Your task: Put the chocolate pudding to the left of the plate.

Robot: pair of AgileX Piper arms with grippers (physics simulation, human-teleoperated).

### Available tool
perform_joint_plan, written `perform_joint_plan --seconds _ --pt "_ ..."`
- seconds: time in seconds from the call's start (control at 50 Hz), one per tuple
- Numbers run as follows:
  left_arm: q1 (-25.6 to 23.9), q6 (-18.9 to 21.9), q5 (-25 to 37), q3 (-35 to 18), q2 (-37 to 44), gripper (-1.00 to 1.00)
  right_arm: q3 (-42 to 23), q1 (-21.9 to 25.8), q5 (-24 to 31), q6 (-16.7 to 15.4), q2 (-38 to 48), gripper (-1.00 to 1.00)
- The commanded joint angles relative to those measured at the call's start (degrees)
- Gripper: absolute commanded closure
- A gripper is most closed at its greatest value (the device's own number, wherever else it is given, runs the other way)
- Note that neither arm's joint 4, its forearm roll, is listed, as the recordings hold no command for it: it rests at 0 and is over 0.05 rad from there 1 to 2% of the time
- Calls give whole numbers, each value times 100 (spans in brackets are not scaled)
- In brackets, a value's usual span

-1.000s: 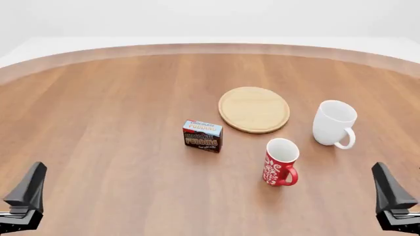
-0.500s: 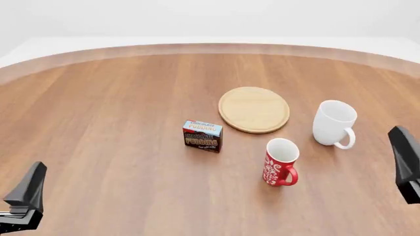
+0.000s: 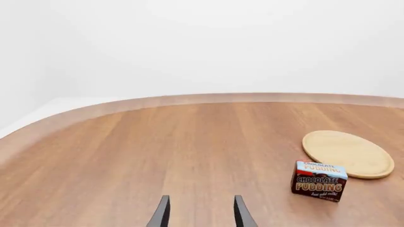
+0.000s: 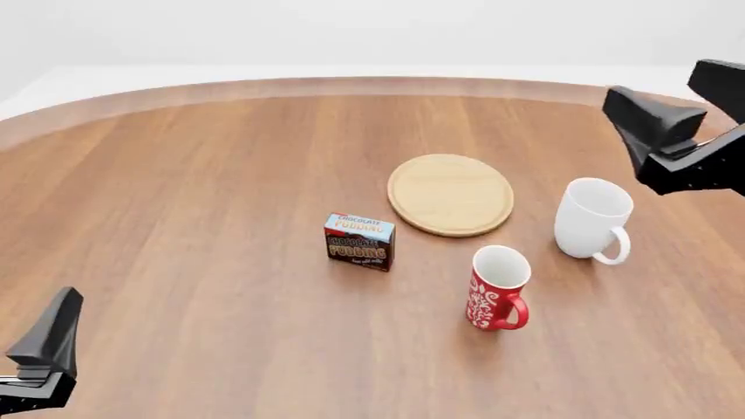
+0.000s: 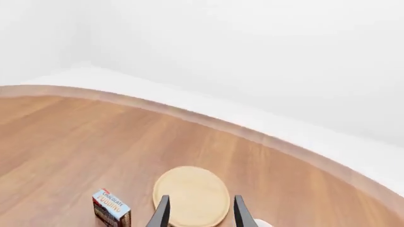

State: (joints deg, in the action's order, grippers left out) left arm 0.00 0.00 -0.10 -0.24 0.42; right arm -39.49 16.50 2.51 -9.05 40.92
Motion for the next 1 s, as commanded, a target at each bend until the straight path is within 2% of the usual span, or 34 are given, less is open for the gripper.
perform_joint_plan --seconds 0.02,0.1,0.26,0.4,0.42,0.56,0.92,1.0 --pt "0 0 0 0 0 -100 -1241 592 707 -482 1268 -100" --pt "0 0 0 0 0 -100 -1648 681 955 -655 1679 -100" --pt "0 0 0 0 0 -100 -2196 933 1284 -683 2320 -100" --pt "0 0 0 0 0 -100 -2576 1369 1784 -627 2840 -100" --pt "0 0 0 0 0 -100 -2573 1565 1852 -707 2898 -100" --pt "0 0 0 0 0 -100 -2766 1581 2055 -718 3283 -100" --pt "0 0 0 0 0 -100 -2982 1497 2089 -736 3745 -100" --pt "0 0 0 0 0 -100 -2948 1602 2113 -723 3815 -100"
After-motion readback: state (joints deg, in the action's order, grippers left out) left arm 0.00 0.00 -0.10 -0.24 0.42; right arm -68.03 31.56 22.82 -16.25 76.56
